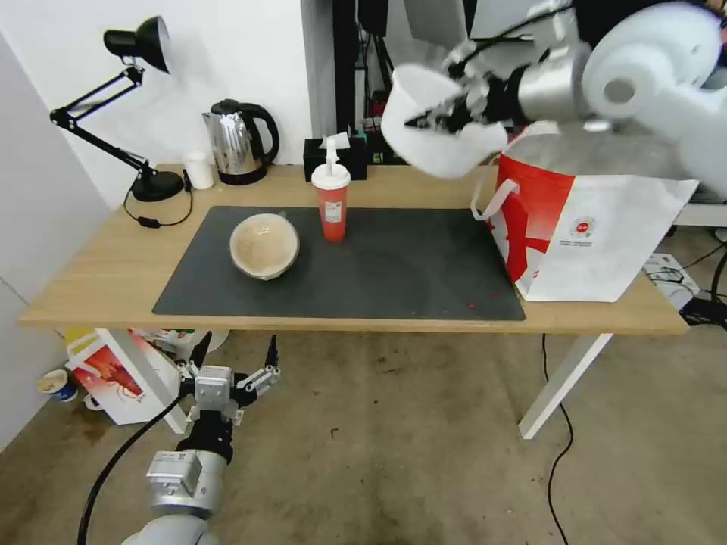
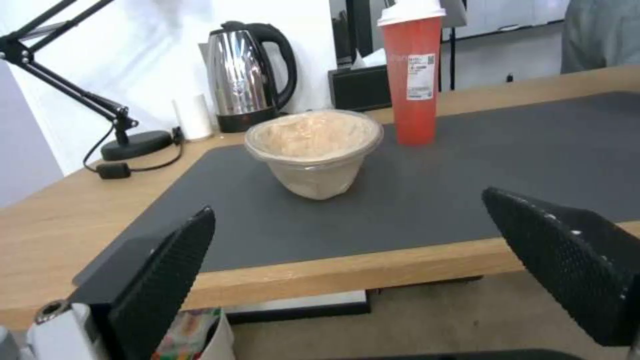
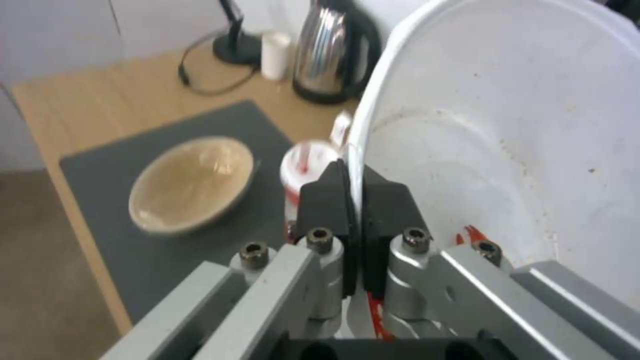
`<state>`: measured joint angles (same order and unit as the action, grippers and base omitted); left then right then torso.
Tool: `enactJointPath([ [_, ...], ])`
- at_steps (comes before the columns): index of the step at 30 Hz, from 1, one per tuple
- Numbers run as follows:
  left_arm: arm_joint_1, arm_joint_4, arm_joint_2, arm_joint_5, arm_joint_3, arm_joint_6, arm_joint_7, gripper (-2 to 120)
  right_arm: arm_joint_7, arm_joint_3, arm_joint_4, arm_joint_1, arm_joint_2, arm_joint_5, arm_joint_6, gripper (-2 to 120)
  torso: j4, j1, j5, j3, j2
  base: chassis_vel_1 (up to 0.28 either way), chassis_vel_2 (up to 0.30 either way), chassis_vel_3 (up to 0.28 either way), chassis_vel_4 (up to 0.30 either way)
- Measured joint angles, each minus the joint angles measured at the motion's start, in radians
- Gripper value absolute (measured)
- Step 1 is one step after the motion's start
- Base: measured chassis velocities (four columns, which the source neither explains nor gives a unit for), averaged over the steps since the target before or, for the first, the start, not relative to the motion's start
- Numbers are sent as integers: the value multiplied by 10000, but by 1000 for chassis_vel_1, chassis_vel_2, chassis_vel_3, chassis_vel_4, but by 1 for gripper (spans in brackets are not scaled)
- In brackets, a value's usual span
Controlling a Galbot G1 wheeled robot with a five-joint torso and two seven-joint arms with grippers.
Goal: Pick up the trash from the table and place it into the takeout bag.
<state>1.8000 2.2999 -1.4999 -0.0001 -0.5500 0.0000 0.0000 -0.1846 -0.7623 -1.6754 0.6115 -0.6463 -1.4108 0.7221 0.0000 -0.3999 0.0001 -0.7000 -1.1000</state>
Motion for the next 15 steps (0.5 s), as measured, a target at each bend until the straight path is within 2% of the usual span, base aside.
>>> enactJointPath([
  [8,0,0,0,0,0,0,0,100,-119,196,451,552,-83,-107,-5,0,1,-1,-1,0,0,0,0,0,0],
  [15,0,0,0,0,0,0,0,100,-428,117,853,750,246,84,-5,0,1,0,0,0,0,0,0,0,0],
])
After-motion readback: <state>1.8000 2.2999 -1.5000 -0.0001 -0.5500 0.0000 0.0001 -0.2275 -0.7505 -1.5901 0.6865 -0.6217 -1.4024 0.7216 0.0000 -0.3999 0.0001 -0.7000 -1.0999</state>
